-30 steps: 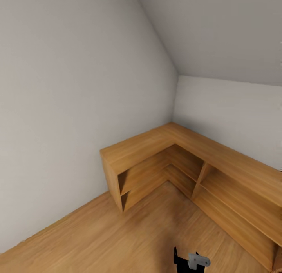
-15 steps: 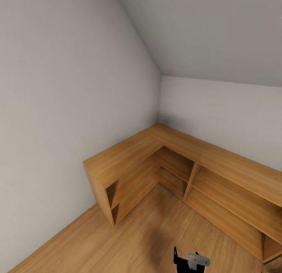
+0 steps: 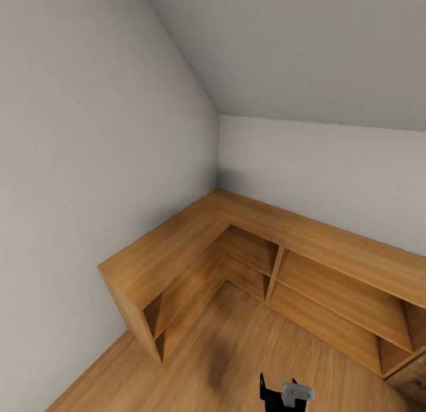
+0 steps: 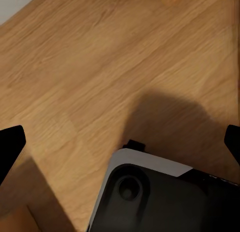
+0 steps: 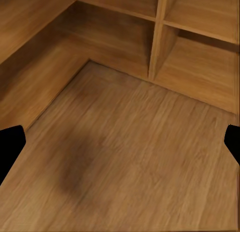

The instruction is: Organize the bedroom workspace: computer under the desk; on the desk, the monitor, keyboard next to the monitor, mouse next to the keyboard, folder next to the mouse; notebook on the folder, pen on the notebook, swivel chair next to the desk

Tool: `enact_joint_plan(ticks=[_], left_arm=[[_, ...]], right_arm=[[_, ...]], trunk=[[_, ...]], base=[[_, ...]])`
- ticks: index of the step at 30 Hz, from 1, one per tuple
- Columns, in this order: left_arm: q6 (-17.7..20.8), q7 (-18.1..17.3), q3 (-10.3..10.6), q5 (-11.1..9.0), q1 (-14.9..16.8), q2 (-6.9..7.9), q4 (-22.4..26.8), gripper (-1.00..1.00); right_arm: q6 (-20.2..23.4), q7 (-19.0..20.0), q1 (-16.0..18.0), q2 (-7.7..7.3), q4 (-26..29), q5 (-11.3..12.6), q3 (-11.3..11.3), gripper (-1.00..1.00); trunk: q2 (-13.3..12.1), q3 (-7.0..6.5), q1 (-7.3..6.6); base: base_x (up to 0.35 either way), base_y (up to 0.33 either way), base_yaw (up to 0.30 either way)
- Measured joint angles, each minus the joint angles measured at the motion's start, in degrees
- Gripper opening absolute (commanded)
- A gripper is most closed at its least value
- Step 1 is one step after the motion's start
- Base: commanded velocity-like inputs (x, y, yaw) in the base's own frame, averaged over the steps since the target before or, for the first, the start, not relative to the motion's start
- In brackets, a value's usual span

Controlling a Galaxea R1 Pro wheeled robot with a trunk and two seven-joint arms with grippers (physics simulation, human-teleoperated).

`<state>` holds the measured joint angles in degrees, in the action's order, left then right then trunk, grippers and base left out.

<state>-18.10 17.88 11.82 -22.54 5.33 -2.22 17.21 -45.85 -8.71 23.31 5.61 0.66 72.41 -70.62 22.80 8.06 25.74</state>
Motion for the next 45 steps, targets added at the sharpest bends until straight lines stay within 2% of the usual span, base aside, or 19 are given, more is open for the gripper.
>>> enact_joint_plan(ticks=[9, 20, 34, 45], left_arm=[[0.0, 0.0, -0.01, 0.01, 0.0, -0.01, 0.0, 1.0], [0.0, 0.01, 0.0, 0.01, 0.0, -0.01, 0.0, 1.0], [0.0, -0.01, 0.01, 0.03, 0.0, -0.01, 0.0, 1.0], [0.06, 0.0, 0.08, 0.03, 0.0, -0.01, 0.0, 1.0]], right_arm=[[0.0, 0.03, -0.05, 0.0, 0.0, -0.12, -0.01, 1.0], [0.0, 0.08, -0.06, 0.0, -0.02, -0.21, 0.0, 1.0], [0.0, 0.06, -0.07, 0.0, -0.02, -0.29, 0.04, 1.0], [-0.01, 0.08, -0.06, 0.0, 0.0, -0.3, 0.01, 1.0]], trunk=[[0.0, -0.1, 0.01], [0.0, -0.32, 0.01], [0.0, -0.62, 0.01], [0.01, -0.85, -0.02]], base=[[0.02, 0.052, -0.299], [0.002, 0.205, -0.299], [0.002, 0.028, -0.299], [0.209, 0.076, -0.299]])
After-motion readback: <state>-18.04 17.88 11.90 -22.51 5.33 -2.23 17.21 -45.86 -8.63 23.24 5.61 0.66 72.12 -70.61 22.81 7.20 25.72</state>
